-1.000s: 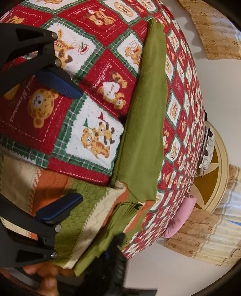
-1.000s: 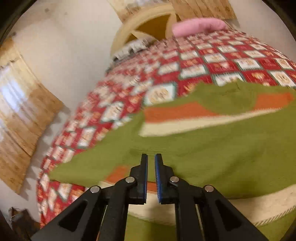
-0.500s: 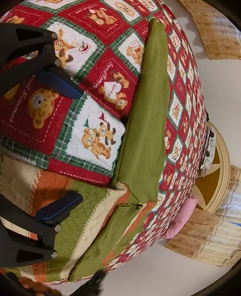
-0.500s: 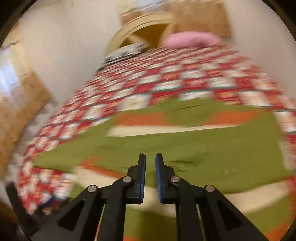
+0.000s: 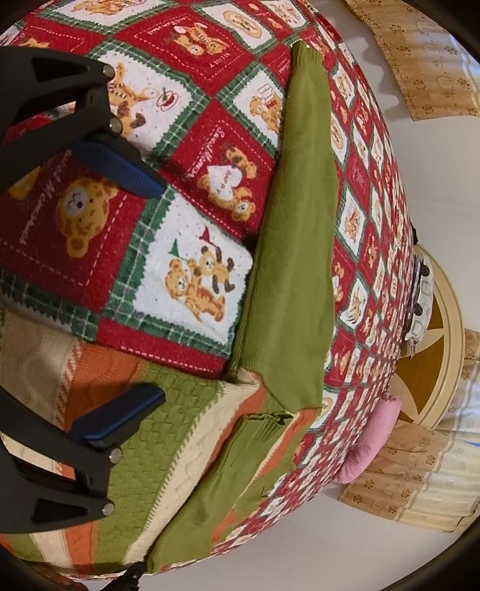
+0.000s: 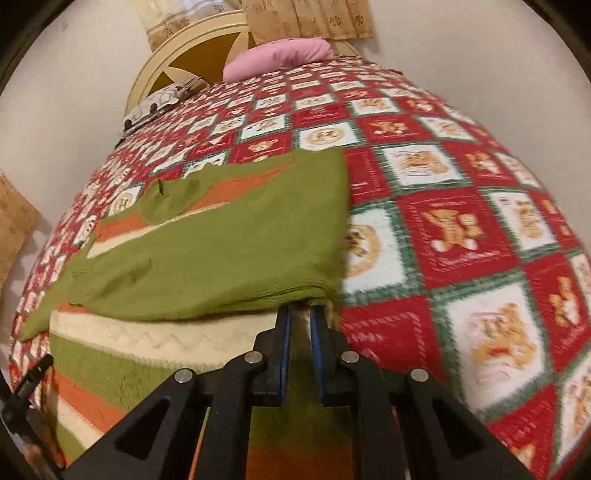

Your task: Fold small clothes

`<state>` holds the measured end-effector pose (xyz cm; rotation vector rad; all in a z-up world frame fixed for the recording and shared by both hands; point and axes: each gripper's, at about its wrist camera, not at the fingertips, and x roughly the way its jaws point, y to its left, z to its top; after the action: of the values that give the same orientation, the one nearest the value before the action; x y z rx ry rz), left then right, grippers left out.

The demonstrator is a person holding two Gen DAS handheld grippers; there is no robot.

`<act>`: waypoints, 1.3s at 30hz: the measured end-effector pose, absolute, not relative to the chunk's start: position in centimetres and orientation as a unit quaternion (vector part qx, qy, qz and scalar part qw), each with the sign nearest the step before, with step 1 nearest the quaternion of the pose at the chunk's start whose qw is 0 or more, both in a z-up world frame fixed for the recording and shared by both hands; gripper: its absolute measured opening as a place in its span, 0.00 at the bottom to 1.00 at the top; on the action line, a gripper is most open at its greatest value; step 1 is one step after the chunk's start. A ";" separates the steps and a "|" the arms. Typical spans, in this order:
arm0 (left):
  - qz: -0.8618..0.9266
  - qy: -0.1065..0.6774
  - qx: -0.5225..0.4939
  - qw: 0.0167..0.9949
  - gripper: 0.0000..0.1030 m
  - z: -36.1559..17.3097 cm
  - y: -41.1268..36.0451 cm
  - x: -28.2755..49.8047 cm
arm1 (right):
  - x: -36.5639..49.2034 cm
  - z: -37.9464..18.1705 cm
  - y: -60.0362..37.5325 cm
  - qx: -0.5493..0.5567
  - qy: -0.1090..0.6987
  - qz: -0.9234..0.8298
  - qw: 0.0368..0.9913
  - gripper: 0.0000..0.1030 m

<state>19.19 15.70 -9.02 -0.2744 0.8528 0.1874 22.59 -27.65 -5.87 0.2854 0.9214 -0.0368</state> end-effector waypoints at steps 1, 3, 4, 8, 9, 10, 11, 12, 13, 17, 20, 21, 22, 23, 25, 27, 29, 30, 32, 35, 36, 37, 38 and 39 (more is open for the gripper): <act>0.091 0.412 -0.133 0.897 1.00 -9.0 15.7 19.2 | 22.9 -6.1 -27.8 0.142 0.443 -0.019 0.885 0.07; 0.092 0.412 -0.134 0.897 1.00 -9.0 15.7 19.2 | 23.0 -6.5 -29.0 0.148 0.433 -0.043 0.888 0.01; 0.093 0.412 -0.134 0.896 1.00 -9.0 15.8 19.2 | 22.8 -6.7 -29.7 0.156 0.430 -0.048 0.888 0.00; 0.094 0.414 -0.130 0.896 1.00 -9.1 15.8 19.3 | 21.8 -6.7 -29.9 0.136 0.429 -0.062 0.891 0.01; 0.093 0.414 -0.132 0.896 1.00 -9.1 15.8 19.2 | 21.6 -6.4 -29.9 0.115 0.431 -0.088 0.890 0.01; 0.093 0.414 -0.133 0.896 1.00 -9.1 15.8 19.2 | 21.2 -6.2 -30.1 0.098 0.438 -0.120 0.886 0.01; 0.094 0.414 -0.132 0.896 1.00 -9.1 15.7 19.2 | 20.8 -6.1 -30.4 0.095 0.442 -0.140 0.881 0.01; 0.095 0.415 -0.130 0.895 1.00 -9.1 15.6 19.3 | 20.2 -5.6 -30.6 0.106 0.432 -0.140 0.885 0.01; 0.097 0.416 -0.127 0.895 1.00 -9.1 15.6 19.3 | 19.7 -4.9 -30.4 0.110 0.417 -0.129 0.893 0.01; 0.101 0.421 -0.117 0.894 1.00 -9.1 15.4 19.4 | 19.9 -2.0 -26.2 0.078 0.372 -0.082 0.921 0.04; 0.096 0.419 -0.129 0.894 1.00 -9.1 15.5 19.4 | 22.6 -2.6 -24.4 0.113 0.379 -0.063 0.916 0.04; 0.095 0.418 -0.131 0.894 1.00 -9.1 15.6 19.3 | 23.3 -3.3 -24.2 0.117 0.389 -0.062 0.912 0.04; 0.093 0.417 -0.133 0.894 1.00 -9.1 15.6 19.3 | 23.9 -4.2 -23.9 0.113 0.401 -0.067 0.907 0.04; 0.092 0.417 -0.136 0.894 1.00 -9.1 15.6 19.3 | 24.6 -5.7 -23.8 0.096 0.419 -0.079 0.900 0.04; 0.090 0.417 -0.138 0.894 1.00 -9.1 15.8 19.3 | 24.7 -7.3 -23.8 0.081 0.422 -0.076 0.900 0.05; 0.088 0.418 -0.139 0.893 1.00 -9.0 15.9 19.2 | 24.3 -7.0 -24.5 0.102 0.417 -0.067 0.901 0.05; 0.076 0.416 -0.147 0.894 1.00 -8.5 16.5 19.1 | 24.0 -7.0 -24.7 0.108 0.414 -0.065 0.902 0.05; 0.074 0.412 -0.151 0.896 1.00 -8.2 17.1 18.9 | 23.9 -6.9 -24.6 0.104 0.411 -0.066 0.903 0.05; 0.103 0.392 -0.152 0.902 1.00 -6.7 19.6 18.6 | 23.9 -6.8 -24.3 0.096 0.412 -0.070 0.904 0.05; 0.161 0.358 -0.175 0.903 1.00 -4.5 24.9 18.5 | 23.6 -6.9 -23.9 0.090 0.411 -0.072 0.904 0.05; 0.193 0.344 -0.194 0.898 1.00 -3.8 27.6 18.6 | 23.9 -7.2 -24.1 0.090 0.411 -0.072 0.904 0.05; 0.220 0.335 -0.213 0.891 1.00 -3.5 30.0 18.7 | 23.8 -7.2 -24.1 0.091 0.411 -0.072 0.904 0.05; 0.236 0.327 -0.232 0.885 1.00 -3.4 31.9 18.9 | 23.8 -7.2 -24.1 0.091 0.411 -0.072 0.904 0.06; 0.247 0.322 -0.253 0.878 1.00 -3.5 33.9 19.3 | 23.8 -7.2 -24.2 0.091 0.410 -0.071 0.905 0.06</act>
<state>19.28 33.87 -3.52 -0.5285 0.6705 0.5144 23.80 -24.17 -7.17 0.1889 0.8477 -0.1477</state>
